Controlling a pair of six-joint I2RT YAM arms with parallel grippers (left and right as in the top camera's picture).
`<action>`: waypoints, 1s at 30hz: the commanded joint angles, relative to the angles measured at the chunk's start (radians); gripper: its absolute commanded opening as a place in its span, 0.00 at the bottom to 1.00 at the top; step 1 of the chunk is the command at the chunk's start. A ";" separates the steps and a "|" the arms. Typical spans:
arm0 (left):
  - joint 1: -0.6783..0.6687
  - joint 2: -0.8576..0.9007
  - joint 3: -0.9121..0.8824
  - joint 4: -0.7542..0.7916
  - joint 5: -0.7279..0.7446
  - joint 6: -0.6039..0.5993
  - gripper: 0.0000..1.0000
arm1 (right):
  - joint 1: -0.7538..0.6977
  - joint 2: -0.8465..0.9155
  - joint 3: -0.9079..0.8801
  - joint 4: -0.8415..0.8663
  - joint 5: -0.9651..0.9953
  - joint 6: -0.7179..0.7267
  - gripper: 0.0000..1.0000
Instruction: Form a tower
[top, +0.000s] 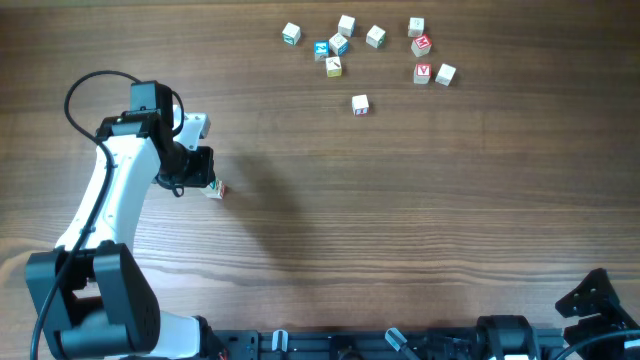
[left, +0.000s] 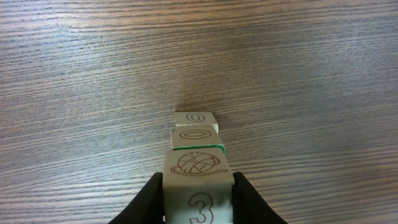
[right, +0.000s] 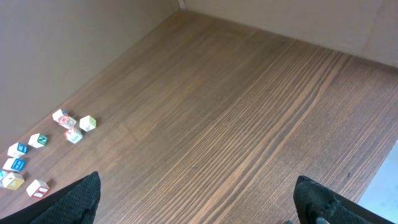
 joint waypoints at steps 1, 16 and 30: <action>0.000 0.000 -0.010 0.000 -0.005 0.035 0.25 | -0.003 -0.006 0.003 0.002 0.016 0.005 1.00; 0.000 0.000 -0.010 -0.003 0.029 0.027 0.40 | -0.003 -0.006 0.003 0.002 0.016 0.006 1.00; 0.000 0.000 -0.010 0.007 0.037 0.027 1.00 | -0.003 -0.006 0.003 0.002 0.016 0.006 1.00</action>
